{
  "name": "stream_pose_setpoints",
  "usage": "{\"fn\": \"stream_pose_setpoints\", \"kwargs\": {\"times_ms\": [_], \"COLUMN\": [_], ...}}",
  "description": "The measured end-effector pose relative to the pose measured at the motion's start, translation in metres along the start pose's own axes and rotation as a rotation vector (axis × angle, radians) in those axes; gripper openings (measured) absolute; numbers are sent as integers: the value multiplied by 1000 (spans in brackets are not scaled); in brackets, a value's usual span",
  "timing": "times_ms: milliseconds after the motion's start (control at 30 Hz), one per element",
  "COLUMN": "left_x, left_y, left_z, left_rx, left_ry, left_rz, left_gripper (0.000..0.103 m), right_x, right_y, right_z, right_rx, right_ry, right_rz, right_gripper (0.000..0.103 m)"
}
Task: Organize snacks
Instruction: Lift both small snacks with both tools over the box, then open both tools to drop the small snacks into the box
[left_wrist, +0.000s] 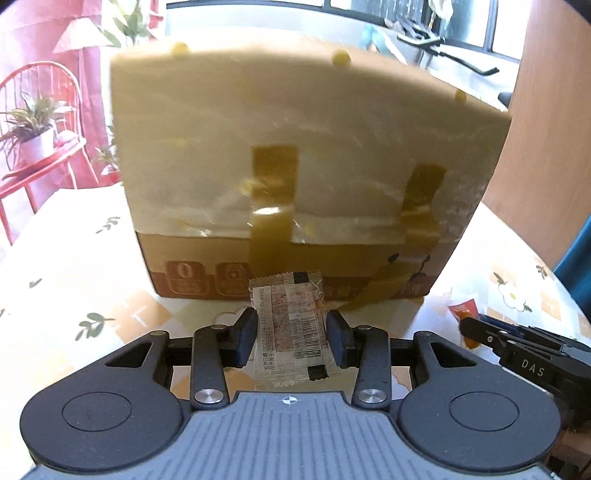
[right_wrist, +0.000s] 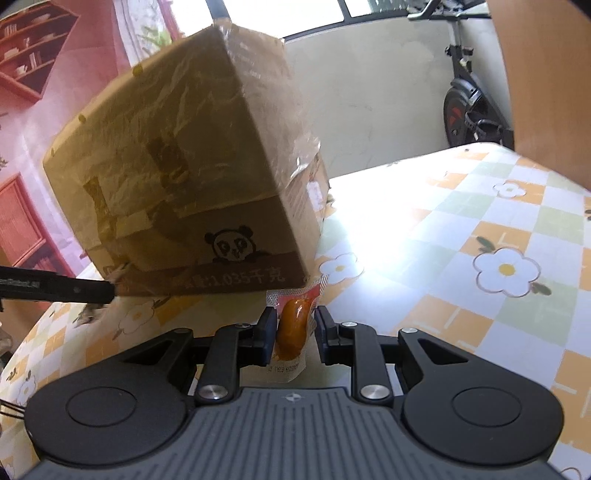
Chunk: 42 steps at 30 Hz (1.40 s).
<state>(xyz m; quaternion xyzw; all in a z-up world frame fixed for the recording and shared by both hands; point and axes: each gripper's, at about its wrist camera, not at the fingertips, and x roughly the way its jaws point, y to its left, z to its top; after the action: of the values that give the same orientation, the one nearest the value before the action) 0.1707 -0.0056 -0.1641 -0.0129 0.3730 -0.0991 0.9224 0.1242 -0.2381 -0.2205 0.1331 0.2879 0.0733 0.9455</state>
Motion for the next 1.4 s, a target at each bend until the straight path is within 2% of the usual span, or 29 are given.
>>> {"fn": "stream_pose_setpoints", "kwargs": {"times_ms": [133,267,467,633,733,900,1100,1200,1233,1267,1300,1400], "left_x": [-32,-66,-102,-98,-82,-50,-20,-19,-21,-24,-28,-42], "left_y": [15,29,32,28,28,30,47,56,58,59,59,62], "left_z": [9,24,66,115,138,164,170,170,170,170,170,167], "left_rx": [-16,-39,-17,11,23,25,23,12,11,12,15,37], "left_ry": [-90,-201,-339,-399,-394,-351,-272,-263,-266,-268,-273,-302], "left_rz": [15,41,35,4,-26,-10,21,18,20,23,24,22], "left_gripper": [43,43,43,43,43,44,45,56,64,72,75,88], "right_x": [-12,-33,-70,-69,-52,-11,26,38,40,41,39,27], "right_y": [2,8,19,37,57,85,101,103,105,106,107,110], "right_z": [7,27,87,140,166,191,200,200,200,200,199,199], "right_rx": [3,-26,-35,-61,-103,-89,-107,-108,-111,-118,-128,-146], "right_ry": [-30,-104,-292,-370,-358,-287,-169,-109,-93,-84,-81,-100], "right_rz": [-17,-30,-13,63,95,112,36,4,-2,-3,-7,-18], "right_gripper": [24,24,24,24,24,24,25,28,31,42,53,65]}}
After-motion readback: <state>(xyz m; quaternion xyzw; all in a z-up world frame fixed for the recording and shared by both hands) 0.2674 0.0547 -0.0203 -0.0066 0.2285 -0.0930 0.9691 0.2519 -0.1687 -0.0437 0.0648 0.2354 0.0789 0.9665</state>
